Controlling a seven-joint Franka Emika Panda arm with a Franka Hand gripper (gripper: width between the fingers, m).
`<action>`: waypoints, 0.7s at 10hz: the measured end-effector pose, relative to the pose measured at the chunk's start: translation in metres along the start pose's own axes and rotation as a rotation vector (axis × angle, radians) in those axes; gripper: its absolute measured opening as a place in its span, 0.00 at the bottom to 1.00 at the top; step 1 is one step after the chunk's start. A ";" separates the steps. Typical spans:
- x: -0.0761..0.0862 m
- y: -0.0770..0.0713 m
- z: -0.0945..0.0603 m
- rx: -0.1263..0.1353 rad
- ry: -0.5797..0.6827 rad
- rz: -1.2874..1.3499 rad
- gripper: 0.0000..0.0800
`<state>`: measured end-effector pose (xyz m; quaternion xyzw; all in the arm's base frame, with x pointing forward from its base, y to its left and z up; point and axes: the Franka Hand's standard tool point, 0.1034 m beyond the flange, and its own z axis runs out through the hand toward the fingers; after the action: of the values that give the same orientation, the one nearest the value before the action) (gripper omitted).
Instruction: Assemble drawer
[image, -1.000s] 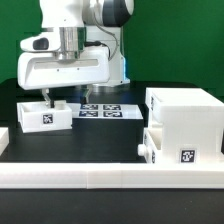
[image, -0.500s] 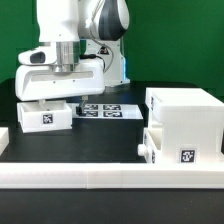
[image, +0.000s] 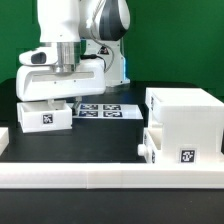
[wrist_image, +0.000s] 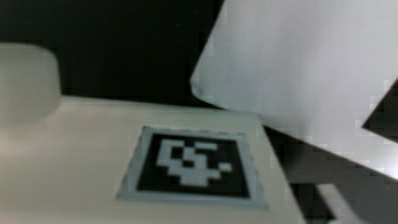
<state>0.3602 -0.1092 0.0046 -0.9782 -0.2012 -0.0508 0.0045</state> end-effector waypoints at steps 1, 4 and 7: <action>0.000 0.000 0.000 0.000 0.000 0.000 0.30; 0.001 -0.002 0.000 0.003 -0.001 -0.002 0.05; 0.019 -0.014 -0.007 0.005 0.007 -0.012 0.05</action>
Offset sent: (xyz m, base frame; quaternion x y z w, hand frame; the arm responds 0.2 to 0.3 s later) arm 0.0008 0.0055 -0.0027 -0.0029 0.0049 0.0081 1.0000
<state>0.3713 -0.0895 0.0129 -0.9768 -0.2072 -0.0538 0.0075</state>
